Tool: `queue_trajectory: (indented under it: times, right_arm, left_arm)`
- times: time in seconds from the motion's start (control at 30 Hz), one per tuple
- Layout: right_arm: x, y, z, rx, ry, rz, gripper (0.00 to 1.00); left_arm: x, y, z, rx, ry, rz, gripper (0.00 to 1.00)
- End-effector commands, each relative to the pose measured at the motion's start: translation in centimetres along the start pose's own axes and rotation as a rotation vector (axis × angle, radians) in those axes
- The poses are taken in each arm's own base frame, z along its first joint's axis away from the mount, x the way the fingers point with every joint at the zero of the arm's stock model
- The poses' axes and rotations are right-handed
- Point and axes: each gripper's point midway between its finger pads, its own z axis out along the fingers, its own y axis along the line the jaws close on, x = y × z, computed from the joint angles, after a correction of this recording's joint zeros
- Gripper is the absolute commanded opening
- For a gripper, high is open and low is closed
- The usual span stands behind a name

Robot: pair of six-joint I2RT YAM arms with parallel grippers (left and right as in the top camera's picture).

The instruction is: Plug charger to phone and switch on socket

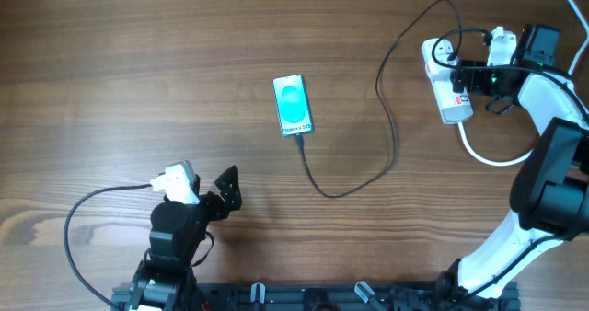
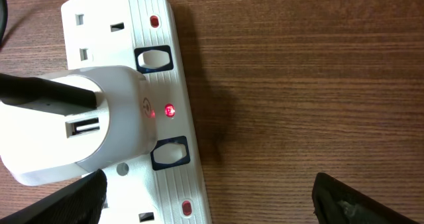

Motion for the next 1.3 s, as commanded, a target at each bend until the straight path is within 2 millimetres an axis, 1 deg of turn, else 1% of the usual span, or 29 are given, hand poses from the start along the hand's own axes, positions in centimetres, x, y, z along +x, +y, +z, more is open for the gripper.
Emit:
queue_trajectory:
  times: [0.0,0.13,0.23,0.4,0.43,0.57,0.77,0.97,1.27]
  right_arm:
    - [-0.5,0.5,-0.1,-0.013,-0.016,-0.015,1.0]
    - [-0.5,0.5,-0.1,-0.013,-0.017,-0.015,1.0]
    - [-0.5,0.5,-0.1,-0.013,-0.016,-0.015,1.0]
    - [-0.5,0.5,-0.1,-0.013,-0.016,-0.015,1.0]
    - [-0.5,0.5,-0.1,-0.013,-0.016,-0.015,1.0]
    - [-0.5,0.5,-0.1,-0.013,-0.016,-0.015,1.0]
    - [-0.5,0.5,-0.1,-0.013,-0.016,-0.015,1.0]
    - [-0.5,0.5,-0.1,-0.013,-0.016,-0.015,1.0]
    - [-0.5,0.5,-0.1,-0.013,-0.016,-0.015,1.0]
  left_arm:
    - [0.1,0.4,0.0,-0.013,-0.006,0.101,1.0]
    - [-0.7,-0.1,-0.3,0.006,-0.044,0.134,1.0]
    - [-2.0,-0.8,-0.8,0.029,-0.105,0.183,1.0]
    - [-5.0,-1.5,-2.2,0.054,-0.249,0.207,1.0]
    - [-5.9,-1.6,-2.7,0.057,-0.294,0.207,1.0]
    - [-7.3,-2.3,-3.8,0.074,-0.376,0.261,1.0]
    - [-7.7,-1.9,-4.0,0.049,-0.396,0.301,1.0]
    - [-8.4,-0.7,-4.2,-0.024,-0.419,0.369,1.0]
    - [-8.5,-0.7,-4.3,-0.026,-0.423,0.369,1.0]
